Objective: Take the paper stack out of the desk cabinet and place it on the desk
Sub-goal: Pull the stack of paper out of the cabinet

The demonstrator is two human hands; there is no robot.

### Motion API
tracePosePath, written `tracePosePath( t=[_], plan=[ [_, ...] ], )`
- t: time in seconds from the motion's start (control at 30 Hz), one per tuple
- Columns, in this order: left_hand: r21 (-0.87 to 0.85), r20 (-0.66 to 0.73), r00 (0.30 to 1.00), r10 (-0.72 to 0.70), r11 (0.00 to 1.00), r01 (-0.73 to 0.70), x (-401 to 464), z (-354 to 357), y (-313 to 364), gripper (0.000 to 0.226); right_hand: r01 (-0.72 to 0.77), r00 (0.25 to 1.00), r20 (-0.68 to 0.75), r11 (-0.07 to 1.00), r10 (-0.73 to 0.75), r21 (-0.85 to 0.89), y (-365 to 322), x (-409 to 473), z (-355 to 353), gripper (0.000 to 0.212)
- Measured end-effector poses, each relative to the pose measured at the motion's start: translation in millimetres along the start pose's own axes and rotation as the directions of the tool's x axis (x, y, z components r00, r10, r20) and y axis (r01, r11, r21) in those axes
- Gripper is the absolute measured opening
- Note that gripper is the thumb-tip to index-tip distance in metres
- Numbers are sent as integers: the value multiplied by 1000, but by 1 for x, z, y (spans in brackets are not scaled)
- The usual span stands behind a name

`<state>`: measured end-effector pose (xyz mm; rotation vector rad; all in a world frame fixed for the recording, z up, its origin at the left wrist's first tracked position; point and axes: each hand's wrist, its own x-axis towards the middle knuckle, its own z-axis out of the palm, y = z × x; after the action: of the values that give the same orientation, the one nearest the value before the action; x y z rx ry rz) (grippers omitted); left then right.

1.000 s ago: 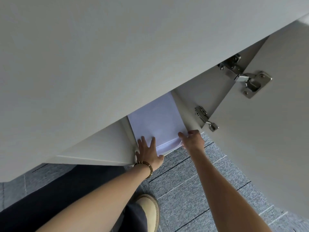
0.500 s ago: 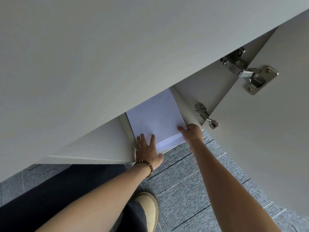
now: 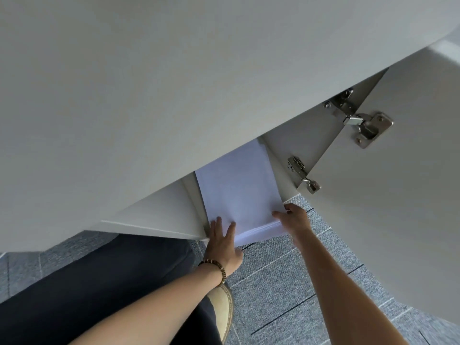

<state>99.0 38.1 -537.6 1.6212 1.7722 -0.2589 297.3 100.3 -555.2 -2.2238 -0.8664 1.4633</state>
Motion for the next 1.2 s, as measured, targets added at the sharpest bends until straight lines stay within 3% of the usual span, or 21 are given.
tracePosePath(
  t=[0.17, 0.27, 0.37, 0.47, 0.53, 0.7, 0.87, 0.97, 1.07, 1.13, 1.2],
  plan=[
    [-70, 66, 998, 1, 998, 3, -34, 21, 6, 67, -76, 990, 122, 997, 72, 22, 41, -30, -20, 29],
    [-178, -97, 994, -53, 983, 35, -42, 26, 1, 63, -69, 973, 216, 996, 78, -50, 54, -41, -23, 27],
    [-359, -255, 934, -250, 922, 149, -37, 27, -9, 60, -48, 974, 219, 998, 57, -50, 57, -40, -19, 42],
    [-629, -159, 878, -451, 732, 262, -29, 22, -11, 62, -62, 970, 239, 998, 55, 19, 57, -32, -17, 52],
    [-731, -76, 869, -489, 620, 285, -20, 20, -12, 61, -80, 965, 257, 993, 56, 86, 56, -24, -15, 52],
    [-756, -7, 827, -563, 544, 364, -1, 22, -18, 54, -14, 984, 178, 986, -16, 164, 34, -2, -10, 41],
    [-855, 30, 881, -472, 445, 267, 1, 21, -17, 28, 48, 994, 96, 991, -61, 124, 20, 5, -4, 36],
    [-897, 77, 922, -379, 378, 230, 2, 13, -11, 29, 68, 993, 91, 990, -80, 126, 19, 4, -4, 38],
    [-898, 199, 924, -327, 318, 305, -3, 5, -10, 41, 97, 991, 84, 986, -109, 135, 21, -2, -10, 33],
    [-901, 310, 910, -273, 221, 374, -6, 0, -11, 50, 100, 990, 89, 984, -114, 144, 26, -6, -15, 30],
    [-896, 392, 899, -196, 142, 422, -8, -8, -7, 41, 108, 988, 90, 984, -121, 139, 30, -12, -20, 29]
  ],
)
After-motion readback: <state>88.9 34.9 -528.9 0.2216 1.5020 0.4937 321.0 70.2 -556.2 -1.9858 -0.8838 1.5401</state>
